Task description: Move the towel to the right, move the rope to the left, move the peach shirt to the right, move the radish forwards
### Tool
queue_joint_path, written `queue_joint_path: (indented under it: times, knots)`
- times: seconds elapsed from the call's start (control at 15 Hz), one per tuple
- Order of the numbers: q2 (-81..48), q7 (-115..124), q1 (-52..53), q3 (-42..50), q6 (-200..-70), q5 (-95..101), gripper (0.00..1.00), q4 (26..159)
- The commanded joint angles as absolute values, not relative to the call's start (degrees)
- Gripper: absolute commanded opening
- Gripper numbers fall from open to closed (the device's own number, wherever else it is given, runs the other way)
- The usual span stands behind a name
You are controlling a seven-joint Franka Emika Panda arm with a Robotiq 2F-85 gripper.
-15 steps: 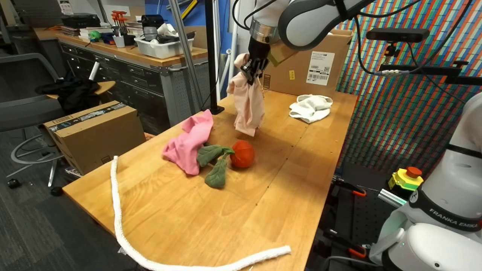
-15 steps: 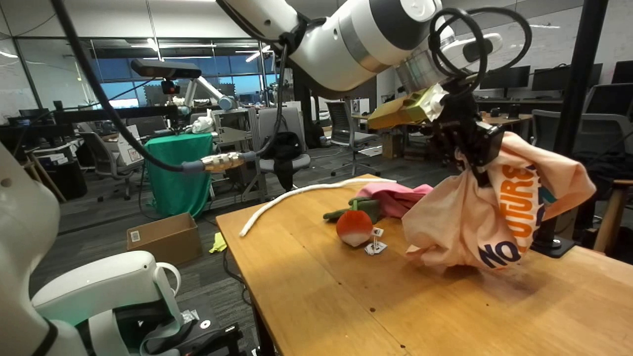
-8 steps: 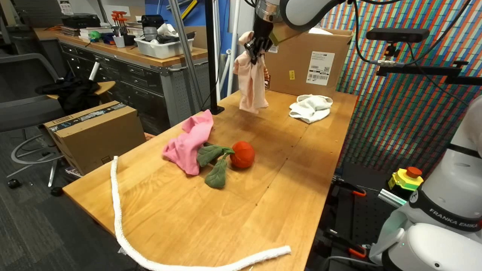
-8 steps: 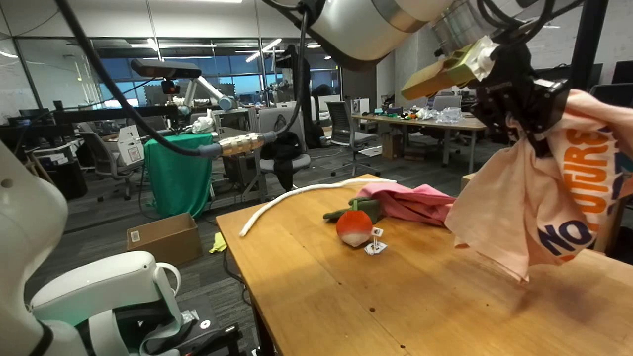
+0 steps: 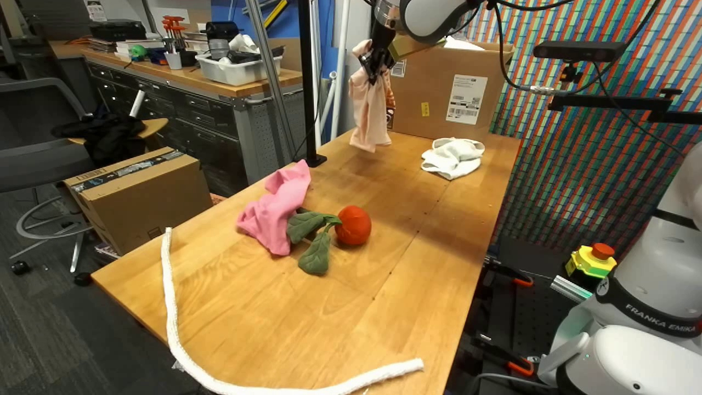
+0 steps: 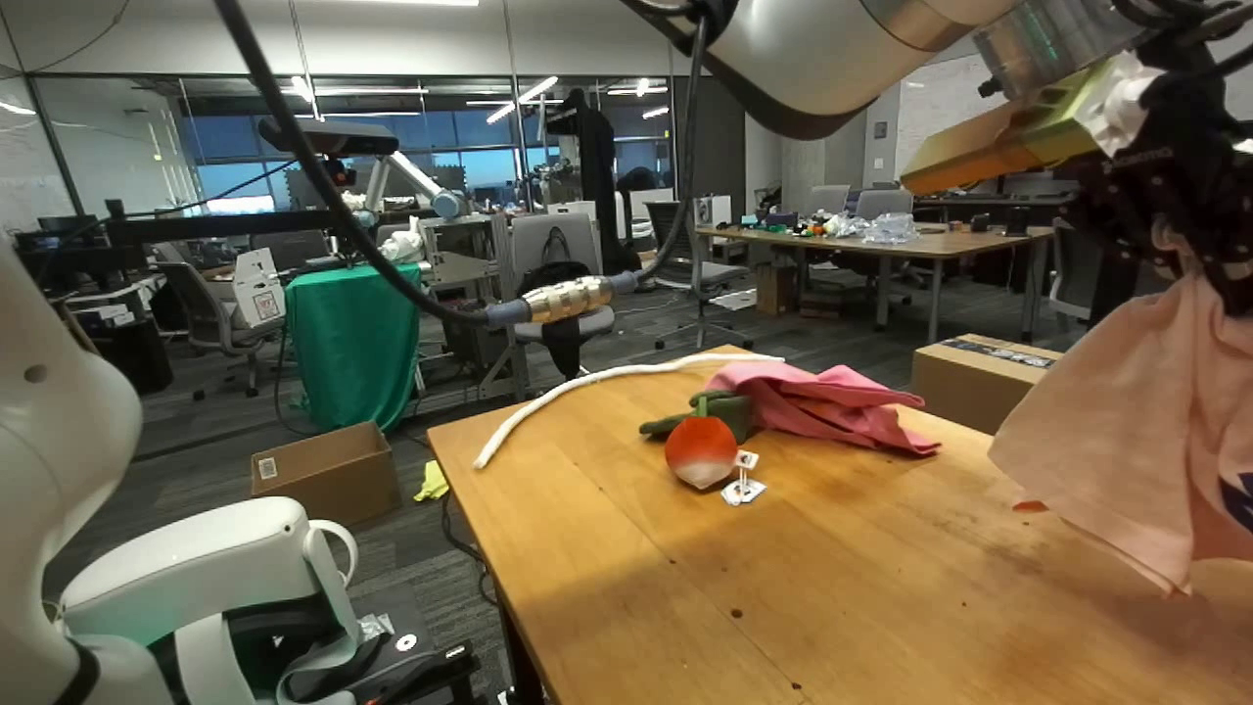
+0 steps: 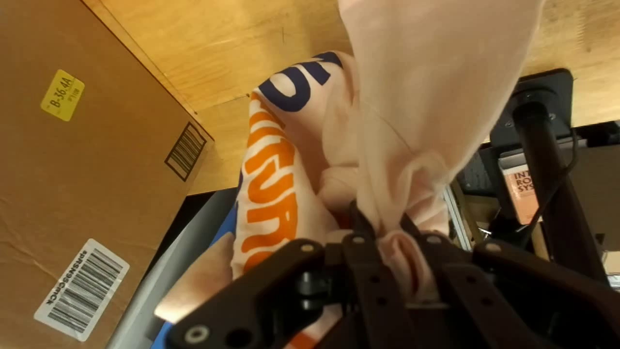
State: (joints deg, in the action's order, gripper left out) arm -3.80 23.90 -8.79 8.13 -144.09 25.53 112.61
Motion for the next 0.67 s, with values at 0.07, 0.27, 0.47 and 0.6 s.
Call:
queue_joint_path:
  times: [0.07, 0.27, 0.47, 0.6]
  knots:
    - [-8.99, 22.98, -8.48, 9.72, -146.81, 23.11, 0.4, 107.0]
    - [-10.41, 19.88, -8.33, 9.73, -147.79, 20.36, 0.62, 106.58]
    - [-10.55, 17.68, -8.07, 9.64, -146.73, 18.8, 0.84, 107.16]
    - [-9.18, 14.19, -7.96, 8.77, -144.75, 15.96, 0.98, 109.02]
